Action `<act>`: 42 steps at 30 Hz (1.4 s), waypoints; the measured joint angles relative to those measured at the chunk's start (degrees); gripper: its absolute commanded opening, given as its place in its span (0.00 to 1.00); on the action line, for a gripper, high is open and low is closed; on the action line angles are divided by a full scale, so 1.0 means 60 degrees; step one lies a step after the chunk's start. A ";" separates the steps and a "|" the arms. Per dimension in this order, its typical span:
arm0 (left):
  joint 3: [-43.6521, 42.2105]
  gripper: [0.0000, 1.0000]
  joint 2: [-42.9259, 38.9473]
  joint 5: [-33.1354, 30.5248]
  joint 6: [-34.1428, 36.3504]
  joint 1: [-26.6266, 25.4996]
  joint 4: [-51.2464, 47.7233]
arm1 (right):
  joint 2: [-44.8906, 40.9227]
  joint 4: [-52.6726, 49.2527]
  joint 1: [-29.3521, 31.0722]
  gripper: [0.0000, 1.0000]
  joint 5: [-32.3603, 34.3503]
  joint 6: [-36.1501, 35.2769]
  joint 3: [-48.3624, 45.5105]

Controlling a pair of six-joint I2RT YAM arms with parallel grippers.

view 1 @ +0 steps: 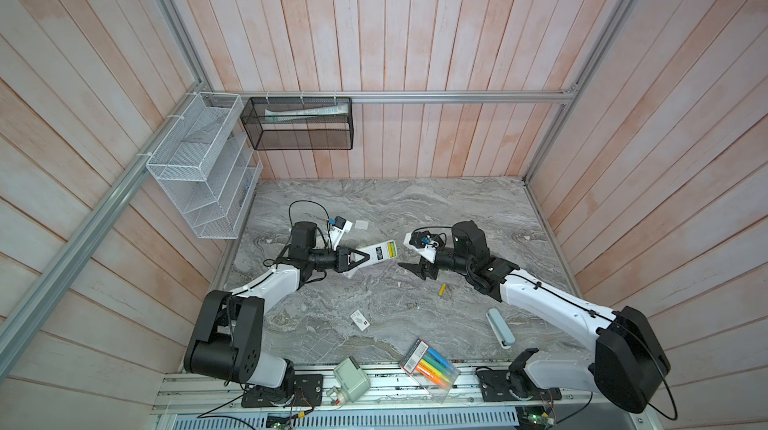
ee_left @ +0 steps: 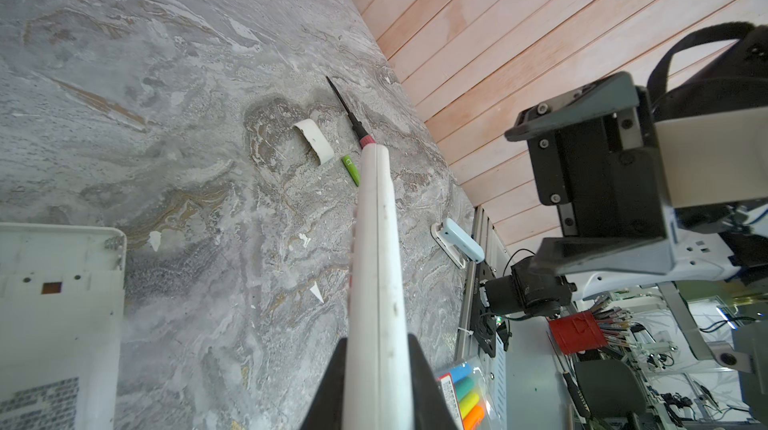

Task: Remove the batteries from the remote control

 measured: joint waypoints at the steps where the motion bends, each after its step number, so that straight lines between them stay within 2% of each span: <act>1: 0.0011 0.00 0.0000 0.0022 0.0040 -0.0015 -0.0051 | 0.0004 -0.0015 0.0069 0.78 0.0084 -0.0339 -0.0033; 9: 0.0175 0.00 0.0004 0.0160 0.0222 -0.0419 -0.0295 | 0.0470 0.0007 0.0907 0.83 0.0703 -0.2667 -0.0040; 15: 0.0423 0.00 0.0164 0.0040 0.0222 -0.0863 -0.0441 | 0.1275 0.0087 0.1348 0.84 0.1330 -0.3442 0.0117; 23: 0.0441 0.00 0.0324 0.0127 0.0259 -0.1067 -0.0543 | 0.1530 0.0426 0.1523 0.83 0.2135 -0.3971 0.0248; 35: 0.0565 0.06 0.0339 0.0248 0.0295 -0.1078 -0.0612 | 0.2153 0.0215 0.1523 0.67 0.2415 -0.4207 0.0765; 38: 0.0565 0.12 0.0342 0.0262 0.0295 -0.1082 -0.0648 | 0.2200 0.0208 0.1523 0.58 0.2481 -0.4244 0.0805; 42: 0.0576 0.20 0.0346 0.0259 0.0284 -0.1082 -0.0656 | 0.2208 0.0124 0.1537 0.39 0.2510 -0.4317 0.0823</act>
